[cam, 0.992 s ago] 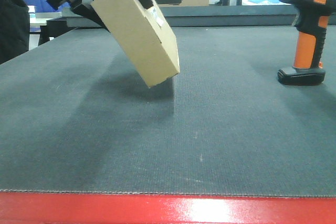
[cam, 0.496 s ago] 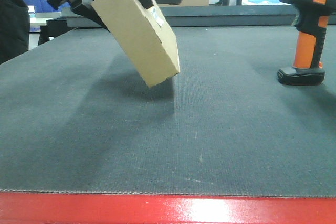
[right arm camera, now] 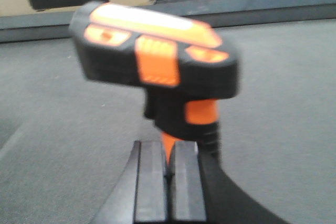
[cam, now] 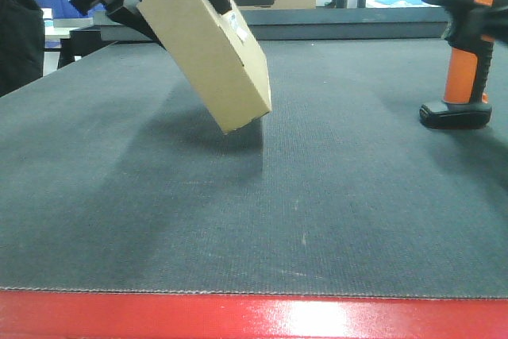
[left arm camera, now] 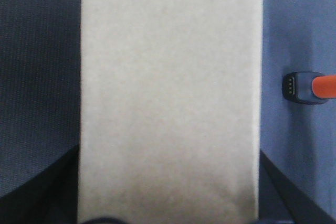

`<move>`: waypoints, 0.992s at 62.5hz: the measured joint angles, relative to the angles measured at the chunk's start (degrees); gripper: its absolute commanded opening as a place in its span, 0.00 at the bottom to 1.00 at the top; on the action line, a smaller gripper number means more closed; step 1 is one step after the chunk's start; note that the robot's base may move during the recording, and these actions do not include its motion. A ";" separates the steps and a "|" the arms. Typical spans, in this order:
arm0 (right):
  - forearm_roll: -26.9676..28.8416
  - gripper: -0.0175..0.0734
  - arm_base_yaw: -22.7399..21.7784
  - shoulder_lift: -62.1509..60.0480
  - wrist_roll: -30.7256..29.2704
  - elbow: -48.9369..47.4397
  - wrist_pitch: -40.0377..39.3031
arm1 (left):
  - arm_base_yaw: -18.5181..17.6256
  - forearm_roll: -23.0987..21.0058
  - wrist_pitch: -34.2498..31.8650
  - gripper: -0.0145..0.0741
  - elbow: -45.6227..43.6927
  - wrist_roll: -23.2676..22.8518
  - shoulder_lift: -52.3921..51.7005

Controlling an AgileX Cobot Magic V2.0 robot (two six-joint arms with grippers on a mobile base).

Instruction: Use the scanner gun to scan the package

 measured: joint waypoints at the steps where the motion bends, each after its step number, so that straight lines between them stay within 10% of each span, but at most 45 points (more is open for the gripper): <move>1: 0.00 0.01 0.14 0.49 0.00 -0.40 -0.29 | 0.00 0.00 0.00 0.04 0.00 0.00 0.00; 44: 0.46 0.03 0.35 4.46 0.00 -5.68 3.41 | 0.00 0.21 0.11 0.04 0.00 0.00 0.00; 50: 0.46 0.18 0.35 4.46 0.00 -5.71 3.65 | 0.00 0.55 0.11 0.04 0.00 0.00 0.00; 62: 0.83 0.78 0.35 4.46 0.00 -5.71 3.65 | 0.00 0.65 0.33 0.04 0.00 0.00 0.00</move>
